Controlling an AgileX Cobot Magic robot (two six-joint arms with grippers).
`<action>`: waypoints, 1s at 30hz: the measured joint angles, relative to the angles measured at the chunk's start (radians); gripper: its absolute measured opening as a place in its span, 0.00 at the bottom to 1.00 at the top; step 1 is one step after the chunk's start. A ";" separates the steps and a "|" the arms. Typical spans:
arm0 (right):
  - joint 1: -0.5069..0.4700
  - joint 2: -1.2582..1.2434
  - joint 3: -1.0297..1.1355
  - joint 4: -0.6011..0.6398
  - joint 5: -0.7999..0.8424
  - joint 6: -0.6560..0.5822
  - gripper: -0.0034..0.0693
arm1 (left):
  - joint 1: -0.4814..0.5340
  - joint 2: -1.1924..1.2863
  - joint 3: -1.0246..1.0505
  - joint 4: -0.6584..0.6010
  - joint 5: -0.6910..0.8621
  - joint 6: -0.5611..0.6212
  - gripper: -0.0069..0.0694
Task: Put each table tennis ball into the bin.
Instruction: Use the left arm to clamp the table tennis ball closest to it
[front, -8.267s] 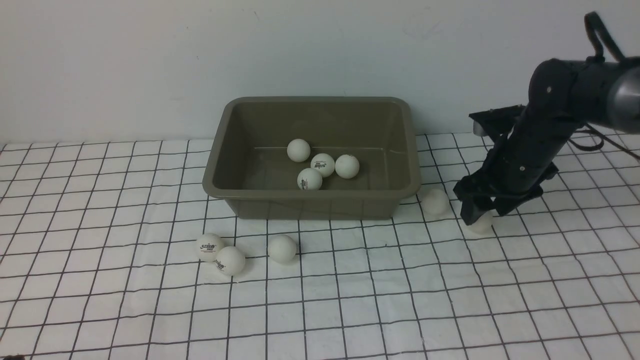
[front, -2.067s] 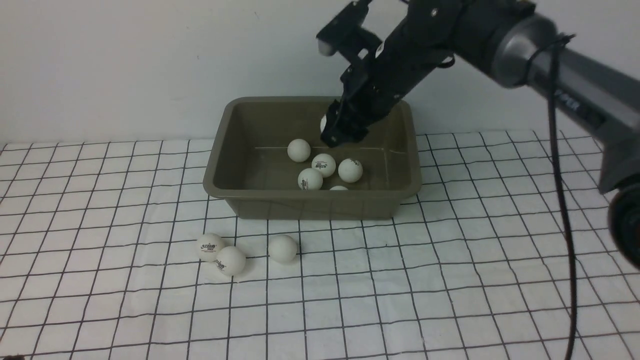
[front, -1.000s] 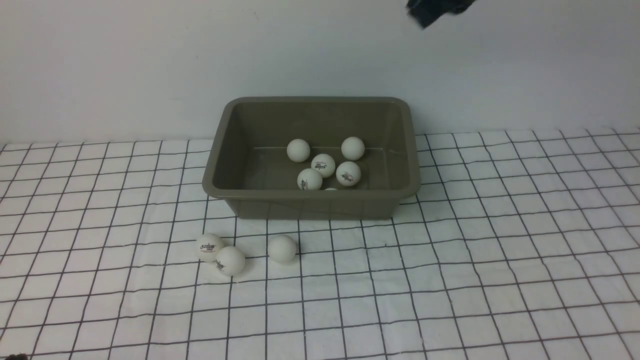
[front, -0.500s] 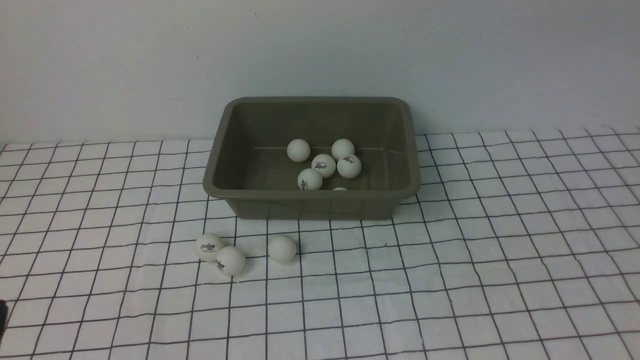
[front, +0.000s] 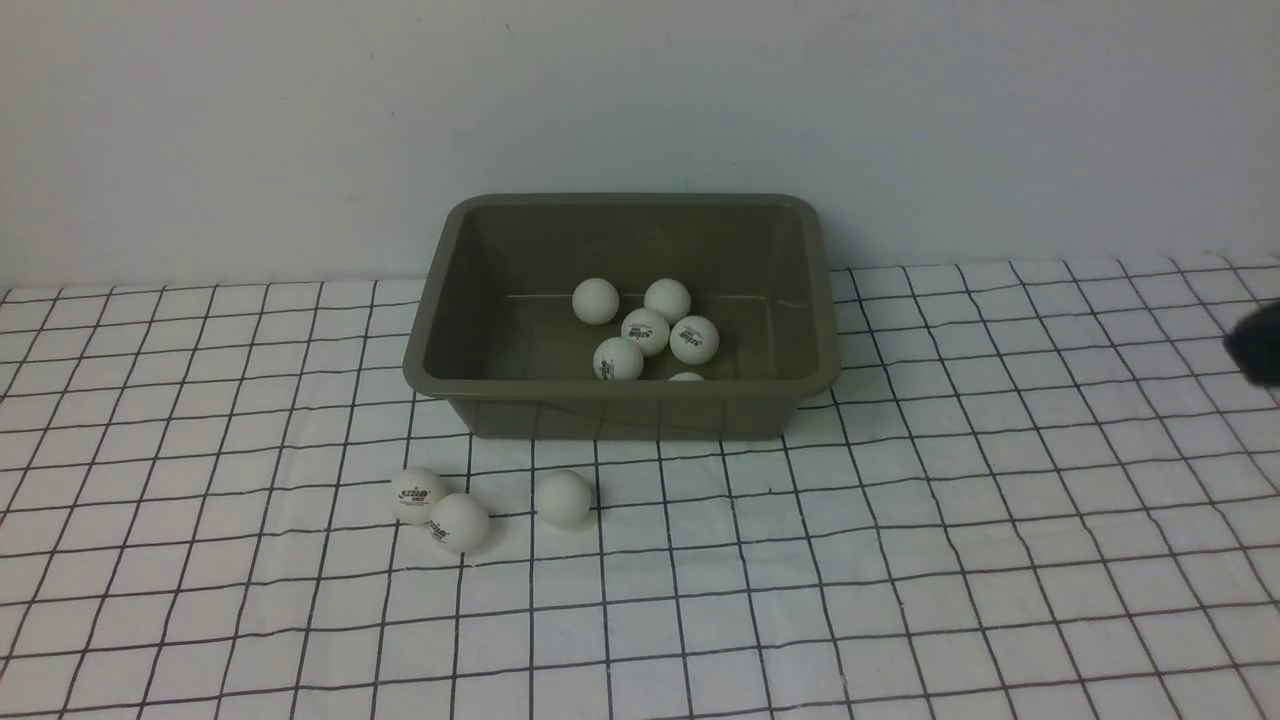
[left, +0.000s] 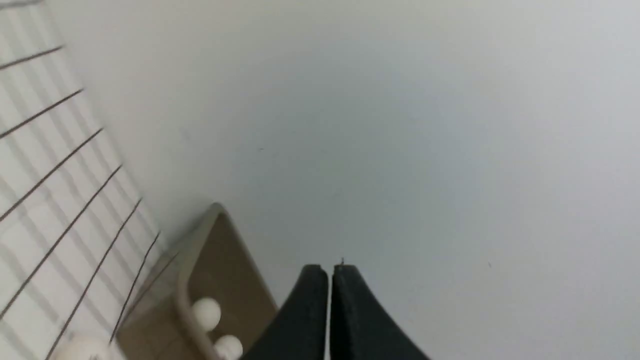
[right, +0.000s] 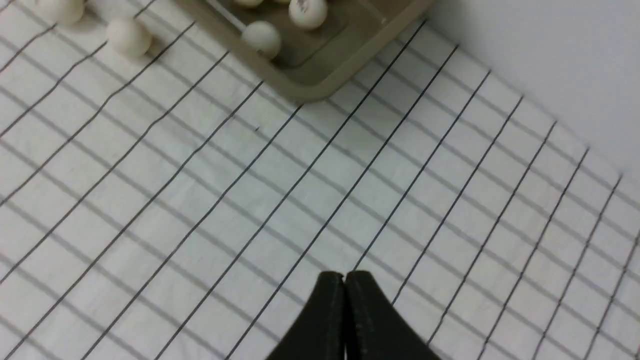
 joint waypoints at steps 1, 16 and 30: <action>0.000 -0.030 0.034 0.008 -0.021 -0.001 0.03 | 0.000 0.000 -0.016 0.001 0.010 0.052 0.09; 0.000 -0.383 0.446 0.235 -0.200 0.060 0.03 | 0.000 0.433 -0.552 0.401 0.517 0.679 0.09; -0.001 -0.383 0.449 0.307 -0.178 0.049 0.02 | -0.041 0.634 -0.631 0.821 0.575 0.318 0.09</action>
